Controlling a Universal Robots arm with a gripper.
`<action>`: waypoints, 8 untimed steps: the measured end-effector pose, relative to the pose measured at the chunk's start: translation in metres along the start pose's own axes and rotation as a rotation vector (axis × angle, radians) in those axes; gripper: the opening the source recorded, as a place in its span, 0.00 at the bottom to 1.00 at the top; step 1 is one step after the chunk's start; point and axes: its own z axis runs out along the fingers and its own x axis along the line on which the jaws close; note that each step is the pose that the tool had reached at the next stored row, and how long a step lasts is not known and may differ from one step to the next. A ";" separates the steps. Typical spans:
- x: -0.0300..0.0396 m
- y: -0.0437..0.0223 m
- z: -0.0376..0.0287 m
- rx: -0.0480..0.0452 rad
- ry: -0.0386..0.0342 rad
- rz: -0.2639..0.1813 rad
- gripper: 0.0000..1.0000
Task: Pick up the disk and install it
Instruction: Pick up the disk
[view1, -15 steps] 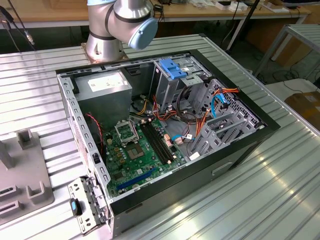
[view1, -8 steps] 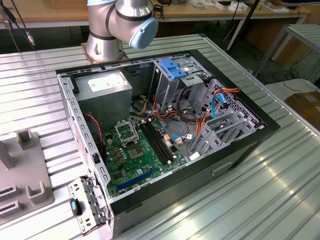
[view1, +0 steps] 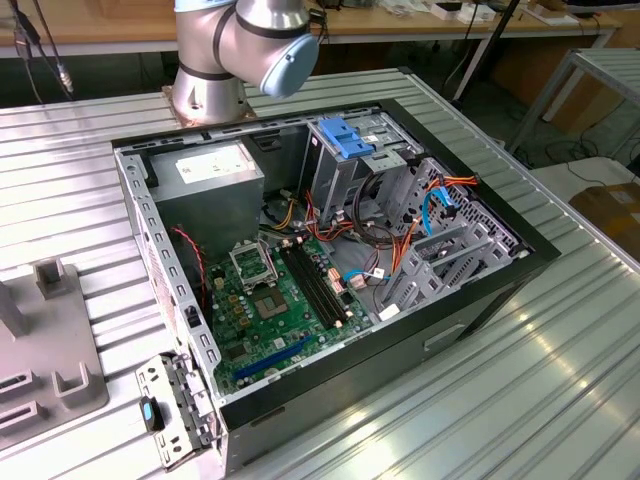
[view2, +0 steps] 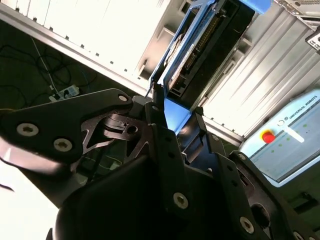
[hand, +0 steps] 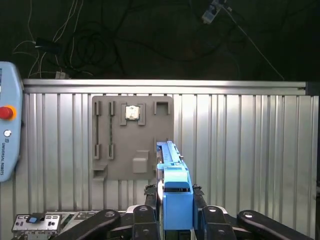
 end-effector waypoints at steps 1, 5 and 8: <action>0.0000 -0.0065 0.0000 0.0001 0.0000 0.000 0.37; 0.0001 -0.0414 0.0001 0.0001 0.0000 0.000 0.37; 0.0001 -0.0571 0.0000 -0.0001 0.0001 0.000 0.37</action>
